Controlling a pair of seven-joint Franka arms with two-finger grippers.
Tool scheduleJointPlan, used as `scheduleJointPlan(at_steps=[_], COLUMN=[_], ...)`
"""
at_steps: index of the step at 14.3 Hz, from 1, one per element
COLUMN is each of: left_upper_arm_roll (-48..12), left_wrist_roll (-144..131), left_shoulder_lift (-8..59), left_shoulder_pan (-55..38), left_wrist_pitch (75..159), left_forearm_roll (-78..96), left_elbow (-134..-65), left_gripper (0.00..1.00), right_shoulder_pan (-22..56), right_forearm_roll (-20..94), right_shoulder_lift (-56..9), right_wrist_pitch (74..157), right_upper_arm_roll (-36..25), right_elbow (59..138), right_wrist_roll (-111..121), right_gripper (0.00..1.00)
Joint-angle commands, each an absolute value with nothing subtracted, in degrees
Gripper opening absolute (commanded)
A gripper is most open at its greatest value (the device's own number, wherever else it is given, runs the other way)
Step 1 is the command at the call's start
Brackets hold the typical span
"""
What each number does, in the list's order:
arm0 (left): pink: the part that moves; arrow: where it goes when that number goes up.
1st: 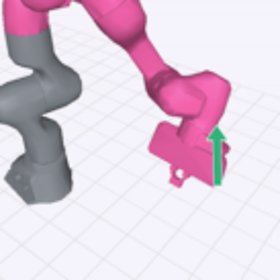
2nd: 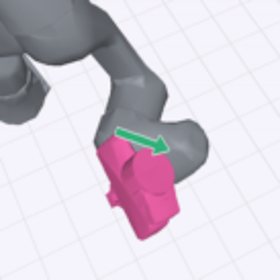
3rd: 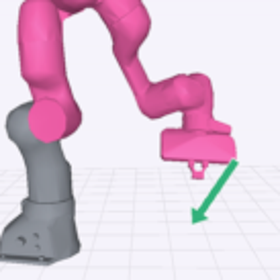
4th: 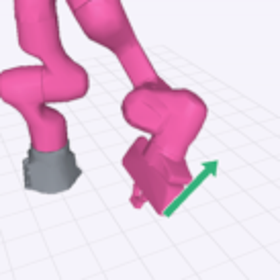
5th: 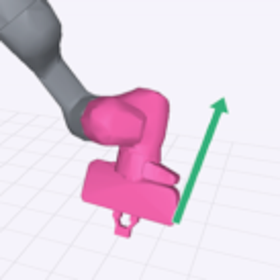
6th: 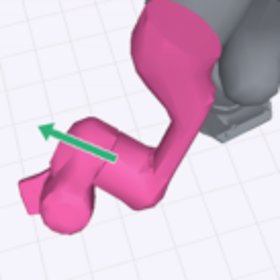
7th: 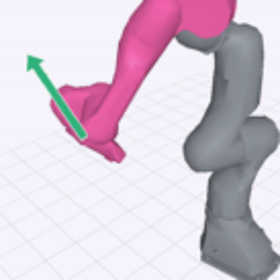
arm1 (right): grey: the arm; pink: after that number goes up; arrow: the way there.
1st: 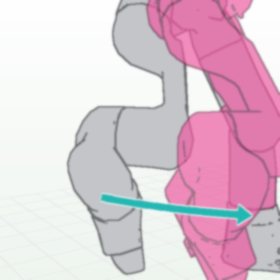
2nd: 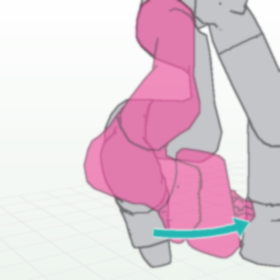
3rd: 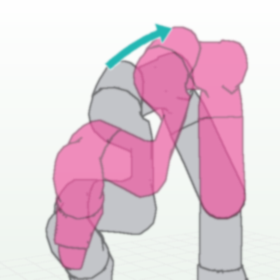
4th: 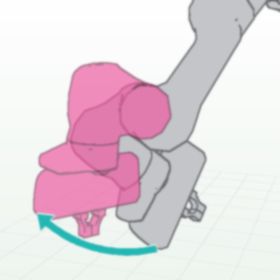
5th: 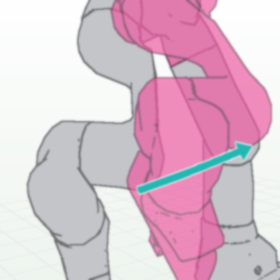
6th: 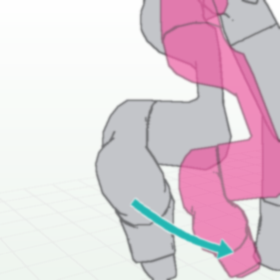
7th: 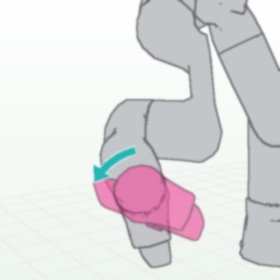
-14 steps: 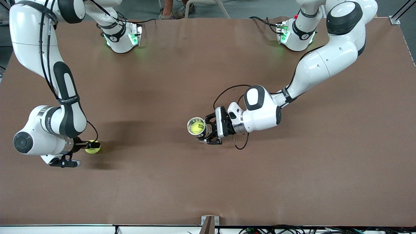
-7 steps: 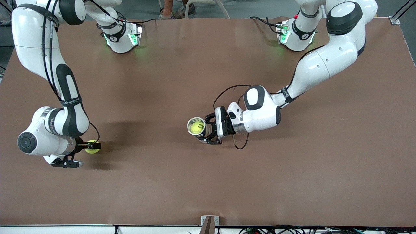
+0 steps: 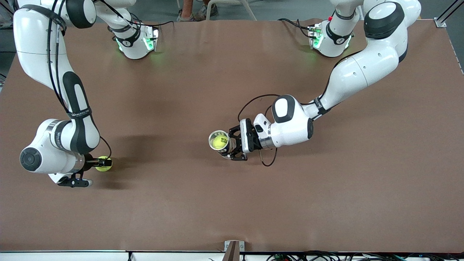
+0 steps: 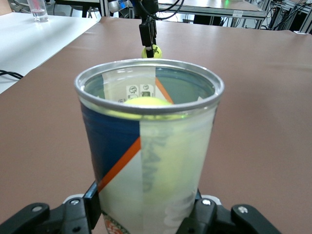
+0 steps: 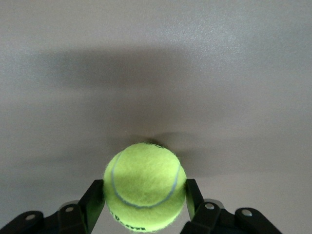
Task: Insert tennis ball vertically with right arm
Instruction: 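Move the right gripper back and grasp the second tennis ball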
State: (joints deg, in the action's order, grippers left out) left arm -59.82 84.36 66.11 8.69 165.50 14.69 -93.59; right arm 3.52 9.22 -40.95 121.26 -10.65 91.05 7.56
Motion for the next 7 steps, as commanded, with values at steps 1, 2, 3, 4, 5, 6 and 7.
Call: scheduleJointPlan(at_steps=[1,2,3,4,5,6,7], left_upper_arm_roll=[-61.26,-61.26,-61.26,-61.26,-61.26,-61.26,-61.35], left_wrist_roll=[87.63,87.63,87.63,87.63,87.63,87.71,87.63], left_shoulder_lift=[66.88,66.88,66.88,66.88,66.88,66.88,66.80], left_shoulder_pan=[9.84,9.93,9.93,9.93,9.93,9.93,10.19], left_wrist_pitch=[165.85,165.85,165.85,165.85,165.85,165.85,165.85], left_forearm_roll=[16.08,16.08,16.08,16.08,16.08,16.08,16.08], left_elbow=[-94.31,-94.48,-94.48,-94.48,-94.48,-94.48,-94.48], left_gripper=[0.68,0.68,0.68,0.68,0.68,0.68,0.68], right_shoulder_pan=[3.78,3.78,3.87,3.95,4.04,4.13,4.22], right_forearm_roll=[9.93,9.93,9.93,9.93,9.93,9.93,9.93], right_shoulder_lift=[-40.78,-40.78,-40.78,-40.78,-40.78,-40.78,-40.61], right_wrist_pitch=[121.99,121.99,121.91,121.90,121.90,121.82,121.73], right_upper_arm_roll=[-10.81,-10.81,-10.81,-10.81,-10.81,-10.81,-10.81], right_elbow=[91.67,91.67,91.67,91.67,91.67,91.58,91.41], right_wrist_roll=[8.53,8.61,8.53,8.53,8.53,8.53,8.53], right_gripper=[0.52,0.47,0.44,0.40,0.38,0.37,0.35])
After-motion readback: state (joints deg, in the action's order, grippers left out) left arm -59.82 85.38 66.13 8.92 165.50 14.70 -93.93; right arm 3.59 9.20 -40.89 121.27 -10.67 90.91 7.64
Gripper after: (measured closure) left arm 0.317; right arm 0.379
